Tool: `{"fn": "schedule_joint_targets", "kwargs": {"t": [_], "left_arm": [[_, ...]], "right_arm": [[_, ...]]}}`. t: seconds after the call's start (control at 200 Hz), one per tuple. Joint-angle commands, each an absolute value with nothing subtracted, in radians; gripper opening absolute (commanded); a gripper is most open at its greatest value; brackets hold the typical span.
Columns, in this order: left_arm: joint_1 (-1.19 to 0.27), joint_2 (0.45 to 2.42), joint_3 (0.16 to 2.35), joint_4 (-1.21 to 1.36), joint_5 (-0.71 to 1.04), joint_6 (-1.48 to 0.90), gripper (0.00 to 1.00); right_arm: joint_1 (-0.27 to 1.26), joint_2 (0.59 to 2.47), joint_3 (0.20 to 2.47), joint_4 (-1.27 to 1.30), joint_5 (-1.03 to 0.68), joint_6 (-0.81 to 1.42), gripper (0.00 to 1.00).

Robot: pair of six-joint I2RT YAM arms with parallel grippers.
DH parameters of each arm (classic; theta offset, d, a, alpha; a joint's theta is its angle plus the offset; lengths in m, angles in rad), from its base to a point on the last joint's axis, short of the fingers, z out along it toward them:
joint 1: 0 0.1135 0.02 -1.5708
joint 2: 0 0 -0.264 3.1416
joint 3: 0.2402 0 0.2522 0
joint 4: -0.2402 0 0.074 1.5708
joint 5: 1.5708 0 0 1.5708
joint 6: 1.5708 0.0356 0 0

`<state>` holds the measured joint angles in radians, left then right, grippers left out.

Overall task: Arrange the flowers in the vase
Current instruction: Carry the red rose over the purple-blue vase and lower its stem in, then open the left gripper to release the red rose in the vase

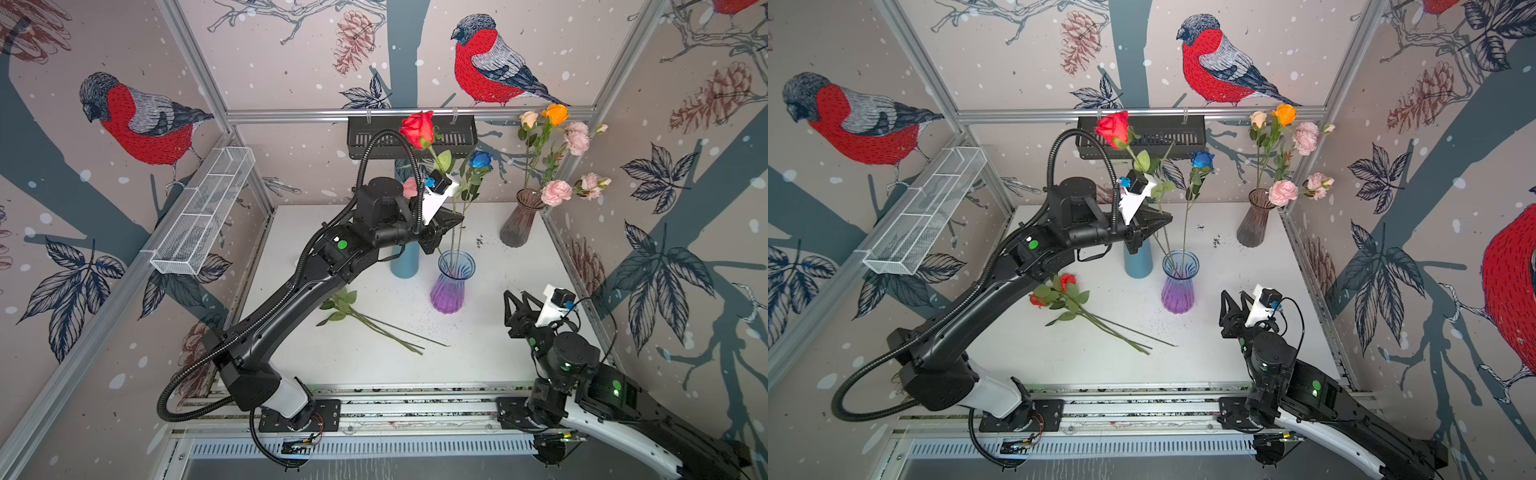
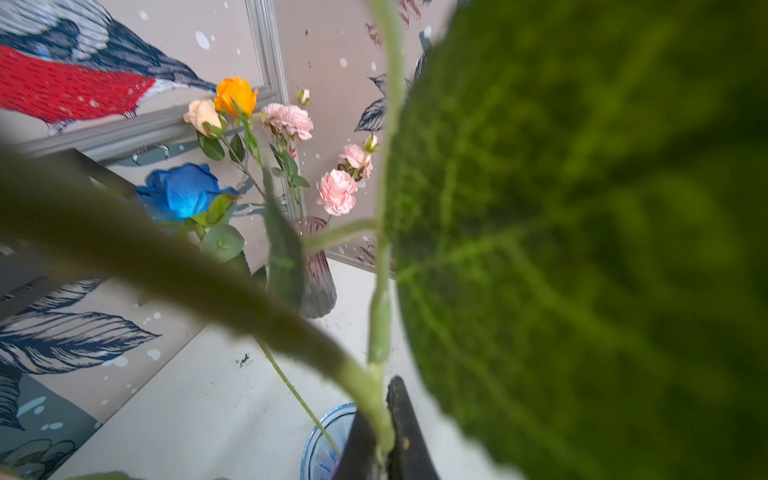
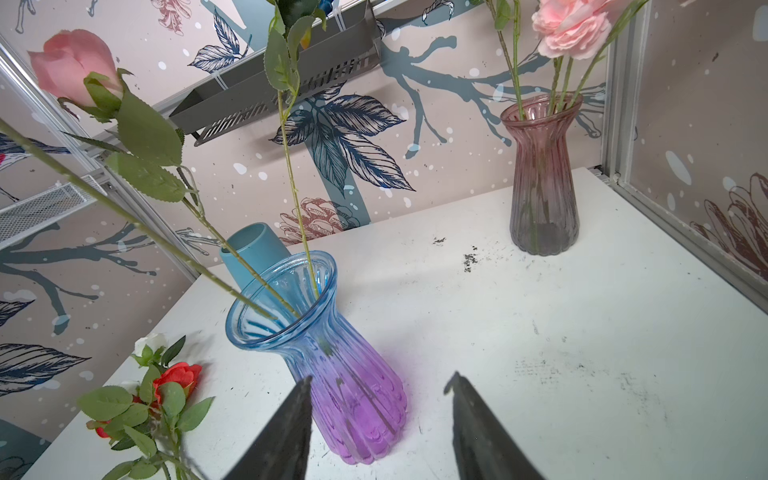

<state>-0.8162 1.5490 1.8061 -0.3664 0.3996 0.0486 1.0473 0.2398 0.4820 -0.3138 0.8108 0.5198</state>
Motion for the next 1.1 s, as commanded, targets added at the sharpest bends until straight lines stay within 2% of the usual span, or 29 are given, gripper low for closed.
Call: {"fn": "schedule_joint_targets", "kwargs": {"t": [0.0, 0.29, 0.52, 0.56, 0.63, 0.7, 0.721, 1.096], "left_arm": [[-0.818, 1.594, 1.832, -0.412, 0.416, 0.033, 0.00], [-0.816, 1.733, 1.906, -0.443, 0.409, 0.008, 0.00], [-0.815, 1.751, 1.857, -0.429, 0.343, -0.009, 0.00], [-0.812, 1.745, 1.840, -0.420, 0.338, -0.014, 0.07], [-0.805, 1.737, 1.813, -0.404, 0.342, -0.026, 0.34], [-0.798, 1.727, 1.796, -0.396, 0.338, -0.035, 0.56], [-0.796, 1.724, 1.793, -0.394, 0.332, -0.039, 0.60], [-0.704, 1.484, 1.650, -0.282, 0.269, -0.125, 0.60]], "right_arm": [[1.050, 0.238, 0.485, -0.300, 0.818, 0.521, 0.54], [1.059, 0.238, 0.486, -0.307, 0.823, 0.523, 0.54], [1.075, 0.236, 0.489, -0.311, 0.836, 0.522, 0.54], [1.075, 0.236, 0.489, -0.311, 0.840, 0.522, 0.54], [1.077, 0.237, 0.489, -0.310, 0.841, 0.522, 0.54], [1.078, 0.237, 0.489, -0.309, 0.841, 0.519, 0.54], [1.077, 0.238, 0.489, -0.308, 0.842, 0.518, 0.54], [1.077, 0.243, 0.489, -0.310, 0.847, 0.520, 0.54]]}}
